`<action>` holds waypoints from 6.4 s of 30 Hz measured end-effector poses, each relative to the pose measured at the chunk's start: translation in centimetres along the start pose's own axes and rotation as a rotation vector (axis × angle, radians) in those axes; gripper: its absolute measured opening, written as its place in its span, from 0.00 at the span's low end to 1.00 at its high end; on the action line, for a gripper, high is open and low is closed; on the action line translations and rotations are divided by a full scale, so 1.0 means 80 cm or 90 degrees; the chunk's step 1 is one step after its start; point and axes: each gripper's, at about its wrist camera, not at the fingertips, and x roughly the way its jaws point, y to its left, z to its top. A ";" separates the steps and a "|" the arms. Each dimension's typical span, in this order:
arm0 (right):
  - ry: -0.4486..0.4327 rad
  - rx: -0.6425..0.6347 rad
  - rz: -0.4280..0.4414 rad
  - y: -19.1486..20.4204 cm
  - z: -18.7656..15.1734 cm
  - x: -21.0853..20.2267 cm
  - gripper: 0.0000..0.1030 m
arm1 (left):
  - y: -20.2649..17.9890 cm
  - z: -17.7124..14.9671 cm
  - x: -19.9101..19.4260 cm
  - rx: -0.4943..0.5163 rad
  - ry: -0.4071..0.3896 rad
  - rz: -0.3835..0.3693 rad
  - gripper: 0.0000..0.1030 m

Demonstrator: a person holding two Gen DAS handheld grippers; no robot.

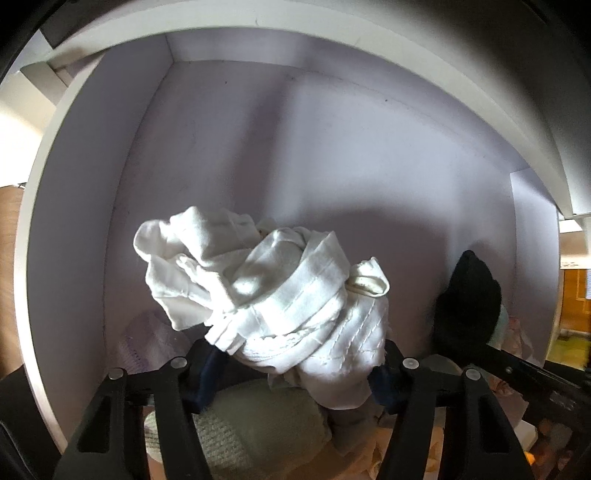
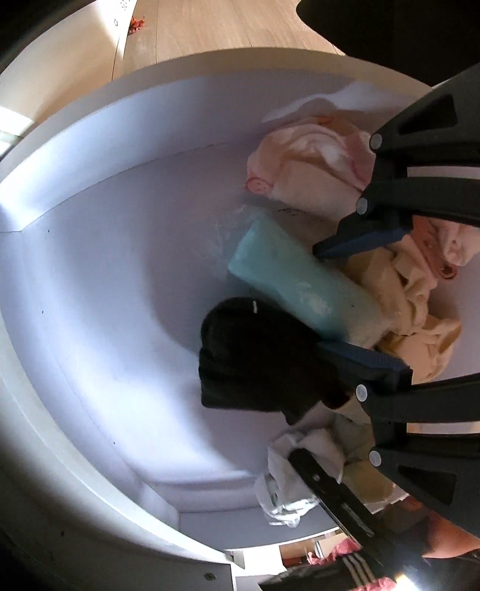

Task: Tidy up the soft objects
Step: 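Return the right tool to the shelf toward the mint plastic bag, then grasp the mint bag with the right tool while the left tool lifts the white cloth toward the bed, then lower the white cloth into the gold box and open the left tool, then return the left tool to the shelf toward the pale green knit item, then grasp the pale green knit item with the left tool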

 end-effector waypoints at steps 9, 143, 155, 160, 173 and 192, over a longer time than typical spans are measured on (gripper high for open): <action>0.017 -0.048 -0.032 0.018 0.007 0.017 0.43 | 0.015 -0.012 -0.022 -0.004 -0.029 -0.031 0.62; -0.011 -0.173 -0.179 0.013 0.024 0.021 0.28 | -0.115 0.008 -0.417 0.302 -0.412 0.097 0.79; -0.013 -0.183 -0.186 0.027 0.017 0.023 0.28 | -0.098 -0.085 -0.264 0.320 -0.244 0.051 0.88; -0.013 -0.186 -0.186 0.027 0.015 0.023 0.28 | -0.082 -0.091 -0.191 0.324 -0.164 0.094 0.88; -0.012 -0.181 -0.178 0.017 0.018 0.021 0.28 | 0.015 -0.048 -0.093 0.148 -0.025 0.126 0.88; -0.010 -0.183 -0.179 0.012 0.023 0.018 0.28 | -0.002 -0.067 -0.020 0.225 0.080 0.163 0.90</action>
